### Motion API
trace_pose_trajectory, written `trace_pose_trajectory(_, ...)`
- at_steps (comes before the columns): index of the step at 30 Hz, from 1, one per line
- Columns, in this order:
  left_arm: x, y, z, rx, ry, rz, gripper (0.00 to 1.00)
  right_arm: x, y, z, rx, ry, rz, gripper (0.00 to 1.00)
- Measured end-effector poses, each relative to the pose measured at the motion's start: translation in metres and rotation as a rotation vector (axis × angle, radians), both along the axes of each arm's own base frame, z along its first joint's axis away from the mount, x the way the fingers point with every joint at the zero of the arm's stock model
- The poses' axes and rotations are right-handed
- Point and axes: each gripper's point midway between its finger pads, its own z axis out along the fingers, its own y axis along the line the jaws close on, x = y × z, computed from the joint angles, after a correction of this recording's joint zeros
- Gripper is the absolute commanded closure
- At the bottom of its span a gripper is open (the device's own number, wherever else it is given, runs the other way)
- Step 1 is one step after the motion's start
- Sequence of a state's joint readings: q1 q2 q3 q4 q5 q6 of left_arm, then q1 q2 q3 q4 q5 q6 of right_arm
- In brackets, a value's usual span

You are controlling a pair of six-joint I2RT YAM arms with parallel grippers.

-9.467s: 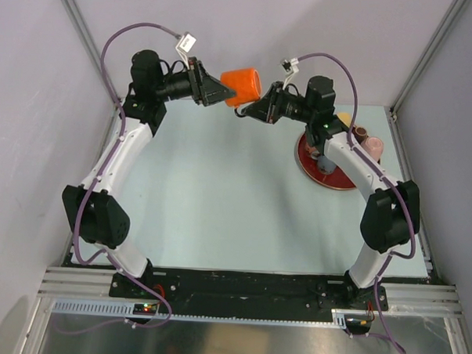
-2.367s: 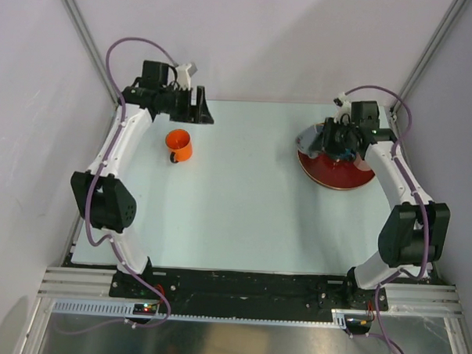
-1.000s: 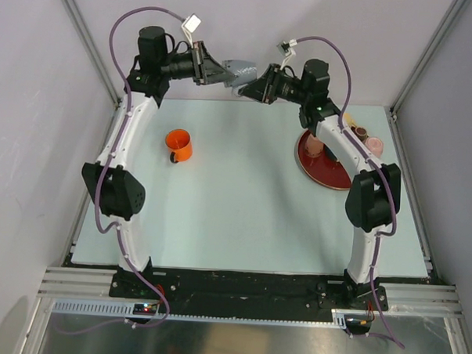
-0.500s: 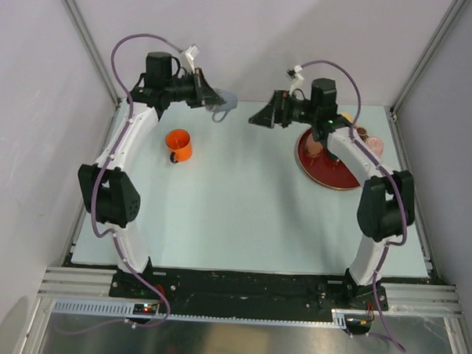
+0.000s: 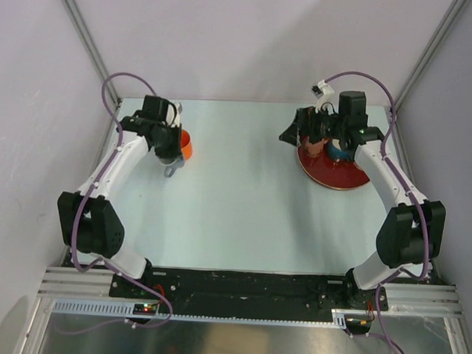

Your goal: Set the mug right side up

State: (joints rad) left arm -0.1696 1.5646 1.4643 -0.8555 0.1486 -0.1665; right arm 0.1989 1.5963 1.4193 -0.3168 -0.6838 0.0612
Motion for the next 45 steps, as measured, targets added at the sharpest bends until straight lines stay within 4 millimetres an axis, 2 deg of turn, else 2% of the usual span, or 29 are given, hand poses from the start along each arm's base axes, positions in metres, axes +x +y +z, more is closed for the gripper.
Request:
trace_pose_trajectory(4,-0.028,0.018,-0.038,0.089,0.131,0.038,1.00,-0.007,-0.005,-0.015,-0.031,0.046,-0.001,0.01)
trace_pose_trajectory(8,-0.045,0.028,-0.055,0.140,0.208,0.055,1.00,-0.009,-0.011,-0.023,-0.051,0.072,-0.015,0.00)
trace_pose_trajectory(13,-0.043,0.034,-0.067,0.179,0.238,0.070,1.00,-0.012,-0.021,-0.033,-0.066,0.104,-0.046,0.01)
trace_pose_trajectory(20,-0.035,0.033,-0.099,0.202,0.333,0.074,1.00,-0.016,-0.034,-0.042,-0.086,0.130,-0.088,0.00)
trace_pose_trajectory(24,-0.031,0.032,-0.110,0.202,0.361,0.070,1.00,-0.014,-0.040,-0.043,-0.094,0.126,-0.104,0.01)
trace_pose_trajectory(26,-0.028,0.030,-0.112,0.195,0.367,0.066,0.95,-0.013,-0.043,-0.045,-0.105,0.121,-0.110,0.00)
trace_pose_trajectory(29,-0.026,0.029,-0.112,0.192,0.366,0.065,0.81,-0.010,-0.052,-0.051,-0.128,0.126,-0.141,0.01)
trace_pose_trajectory(36,-0.020,0.026,-0.109,0.182,0.348,0.065,0.55,0.007,-0.084,-0.073,-0.232,0.151,-0.326,0.01)
trace_pose_trajectory(41,-0.019,0.026,-0.106,0.178,0.336,0.062,0.42,0.026,-0.108,-0.110,-0.304,0.229,-0.479,0.02)
trace_pose_trajectory(45,-0.018,0.026,-0.084,0.166,0.272,0.063,0.36,0.039,-0.117,-0.139,-0.360,0.269,-0.515,0.02)
